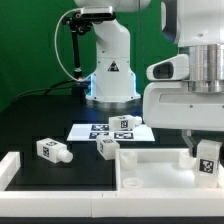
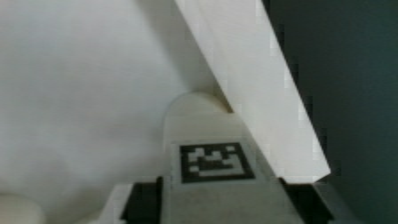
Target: Assemble one leg
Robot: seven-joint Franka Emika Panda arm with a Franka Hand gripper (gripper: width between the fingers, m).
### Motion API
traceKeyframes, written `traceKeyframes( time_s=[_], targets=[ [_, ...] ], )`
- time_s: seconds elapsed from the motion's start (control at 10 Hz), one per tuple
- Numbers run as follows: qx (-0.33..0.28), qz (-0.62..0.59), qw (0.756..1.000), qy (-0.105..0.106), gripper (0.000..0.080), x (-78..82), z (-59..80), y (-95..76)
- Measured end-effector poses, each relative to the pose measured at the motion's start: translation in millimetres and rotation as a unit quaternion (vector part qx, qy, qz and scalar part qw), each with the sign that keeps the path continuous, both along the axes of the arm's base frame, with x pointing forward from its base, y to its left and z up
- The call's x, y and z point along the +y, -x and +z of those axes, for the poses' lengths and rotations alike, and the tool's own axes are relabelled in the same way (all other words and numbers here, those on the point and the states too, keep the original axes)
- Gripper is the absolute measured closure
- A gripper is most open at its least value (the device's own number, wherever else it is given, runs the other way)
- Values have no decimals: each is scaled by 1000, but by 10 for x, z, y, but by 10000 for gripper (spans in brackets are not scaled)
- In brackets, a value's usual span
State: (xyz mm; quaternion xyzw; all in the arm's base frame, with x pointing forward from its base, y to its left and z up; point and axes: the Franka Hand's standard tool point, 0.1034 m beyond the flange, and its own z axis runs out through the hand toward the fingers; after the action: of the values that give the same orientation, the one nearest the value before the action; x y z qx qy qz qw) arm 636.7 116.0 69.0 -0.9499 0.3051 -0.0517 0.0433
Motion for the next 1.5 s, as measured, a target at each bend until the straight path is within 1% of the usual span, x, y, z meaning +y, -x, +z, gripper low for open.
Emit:
traceKeyframes(
  time_s=[0.1, 0.2, 0.3, 0.4, 0.6, 0.7, 0.8, 0.9, 1.1, 1.2, 1.3, 1.4, 1.5],
  targets=[
    [10, -86, 996, -8, 514, 9, -4, 14],
    [21, -165, 986, -14, 514, 16, -3, 1],
    [26, -245, 969, -26, 514, 6, -6, -30],
    [30, -313, 949, -37, 514, -2, -5, -39],
    [35, -451, 890, -56, 514, 5, -4, -50],
    [37, -492, 867, -64, 514, 4, -6, -51],
    [38, -541, 837, -70, 514, 10, -8, -54],
    [37, -559, 825, -72, 514, 3, -8, -55],
    [37, -561, 824, -72, 514, 1, -8, -54],
    [37, -558, 826, -72, 447, 3, -10, -53],
    [37, -557, 827, -72, 247, 7, -4, -57],
    [33, -547, 833, -77, 247, 37, 85, -83],
    [27, -538, 838, -87, 168, 78, 266, -110]
  ],
)
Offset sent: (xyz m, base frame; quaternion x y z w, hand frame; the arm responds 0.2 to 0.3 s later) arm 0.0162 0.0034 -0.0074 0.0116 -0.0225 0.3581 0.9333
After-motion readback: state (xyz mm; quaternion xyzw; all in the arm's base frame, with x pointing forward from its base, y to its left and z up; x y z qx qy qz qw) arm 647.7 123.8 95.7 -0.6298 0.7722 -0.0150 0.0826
